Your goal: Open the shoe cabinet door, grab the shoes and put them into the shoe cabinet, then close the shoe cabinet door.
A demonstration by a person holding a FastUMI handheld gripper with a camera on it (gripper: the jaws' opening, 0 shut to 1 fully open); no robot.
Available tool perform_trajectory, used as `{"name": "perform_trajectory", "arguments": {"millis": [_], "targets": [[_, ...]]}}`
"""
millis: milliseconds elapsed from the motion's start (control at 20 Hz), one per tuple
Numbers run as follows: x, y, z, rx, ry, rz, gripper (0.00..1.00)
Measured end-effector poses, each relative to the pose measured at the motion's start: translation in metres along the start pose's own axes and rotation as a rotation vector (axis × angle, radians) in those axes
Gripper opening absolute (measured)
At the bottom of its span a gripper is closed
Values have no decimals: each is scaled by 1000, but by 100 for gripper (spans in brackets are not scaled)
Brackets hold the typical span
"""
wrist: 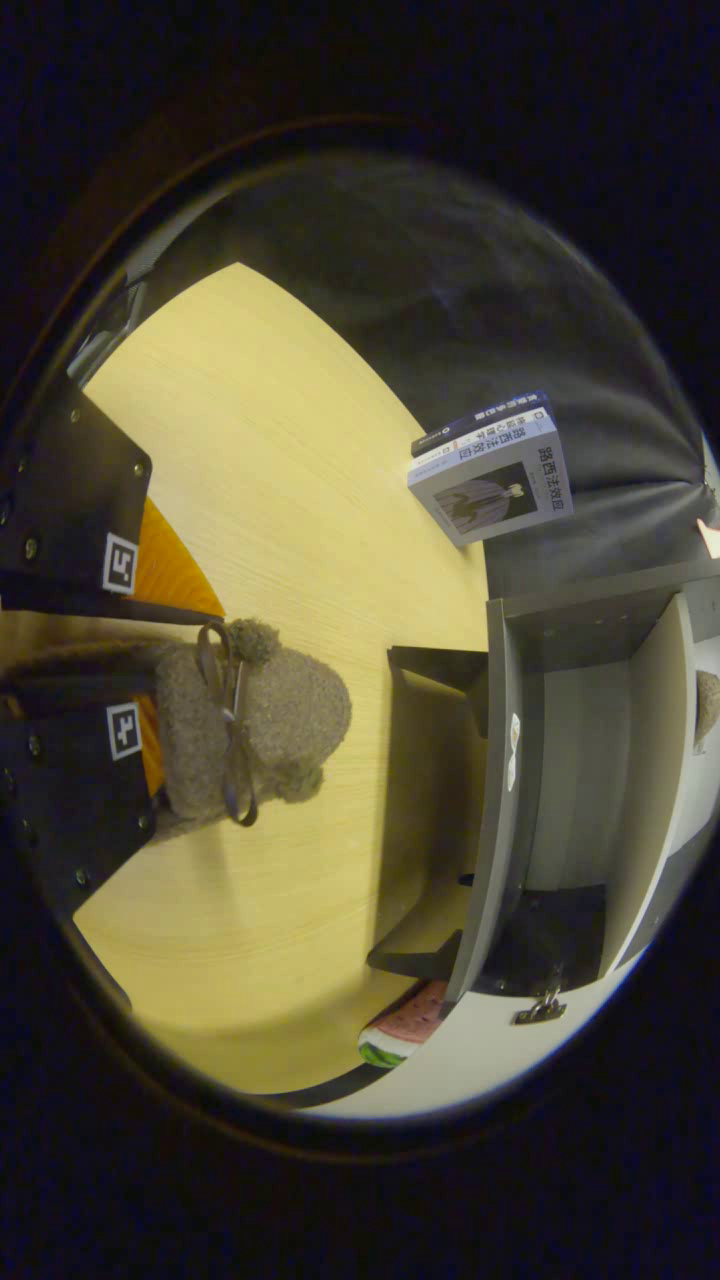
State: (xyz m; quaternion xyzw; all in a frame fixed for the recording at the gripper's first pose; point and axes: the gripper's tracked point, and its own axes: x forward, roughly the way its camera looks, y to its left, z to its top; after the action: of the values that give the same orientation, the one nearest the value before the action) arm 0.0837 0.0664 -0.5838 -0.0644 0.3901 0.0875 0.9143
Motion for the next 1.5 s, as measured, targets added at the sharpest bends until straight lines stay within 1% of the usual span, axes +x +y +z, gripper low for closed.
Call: {"name": "perform_trajectory", "arguments": {"millis": [50, 100, 350, 750, 1000, 1250, 1500], "targets": [[-3, -3, 4, 5, -28, -7, 16], [-3, -1, 7, 6, -23, -6, 7], [-15, -7, 27, 19, -52, -15, 7], [-53, -22, 104, 36, -162, -51, 7], [-94, -38, 167, 50, -251, -99, 7], [-145, -60, 249, 65, -393, -182, 7], [-163, -83, 323, 97, -466, -241, 7]]}}
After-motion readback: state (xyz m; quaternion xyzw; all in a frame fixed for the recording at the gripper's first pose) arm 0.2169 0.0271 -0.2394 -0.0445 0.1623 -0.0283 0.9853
